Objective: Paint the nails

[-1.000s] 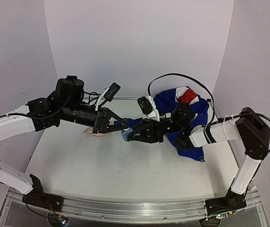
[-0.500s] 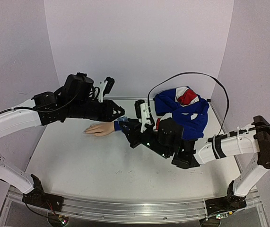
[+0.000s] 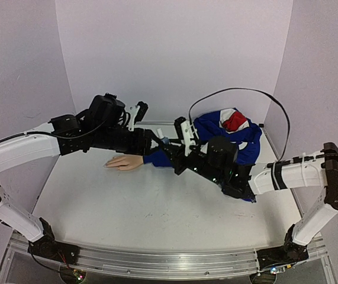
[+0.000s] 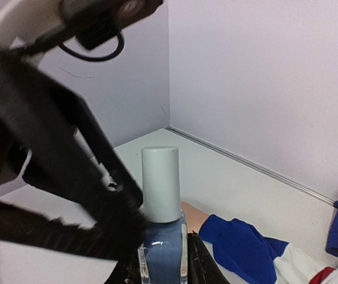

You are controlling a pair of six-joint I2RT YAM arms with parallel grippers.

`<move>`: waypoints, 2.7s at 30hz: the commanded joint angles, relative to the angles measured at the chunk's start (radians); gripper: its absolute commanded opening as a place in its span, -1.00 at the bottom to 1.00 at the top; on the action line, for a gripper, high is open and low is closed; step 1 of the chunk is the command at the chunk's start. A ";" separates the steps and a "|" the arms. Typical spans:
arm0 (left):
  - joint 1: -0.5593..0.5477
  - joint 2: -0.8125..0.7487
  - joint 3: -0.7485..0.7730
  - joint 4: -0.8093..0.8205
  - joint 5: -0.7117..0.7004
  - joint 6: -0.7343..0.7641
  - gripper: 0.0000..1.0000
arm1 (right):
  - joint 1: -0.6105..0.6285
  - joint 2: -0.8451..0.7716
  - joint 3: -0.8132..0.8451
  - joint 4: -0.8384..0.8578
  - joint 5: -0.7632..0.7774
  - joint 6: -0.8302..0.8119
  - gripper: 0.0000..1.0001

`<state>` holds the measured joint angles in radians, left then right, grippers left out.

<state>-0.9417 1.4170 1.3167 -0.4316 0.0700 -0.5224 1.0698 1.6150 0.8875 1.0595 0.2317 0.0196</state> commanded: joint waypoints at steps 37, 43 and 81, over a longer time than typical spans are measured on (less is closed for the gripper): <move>0.001 -0.166 -0.114 0.265 0.348 0.187 -0.36 | -0.278 0.110 0.057 0.555 -1.393 0.681 -1.00; 0.001 -0.164 -0.109 0.252 0.350 0.182 -0.46 | -0.277 0.119 0.060 0.555 -1.383 0.674 -1.00; 0.001 -0.055 -0.041 0.095 0.055 0.059 -1.00 | 0.042 -0.039 0.111 -0.089 0.143 -0.001 -1.00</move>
<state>-0.9306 1.3746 1.2346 -0.3042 0.0948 -0.4549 1.1698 1.6348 0.9798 0.8749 0.4400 0.0490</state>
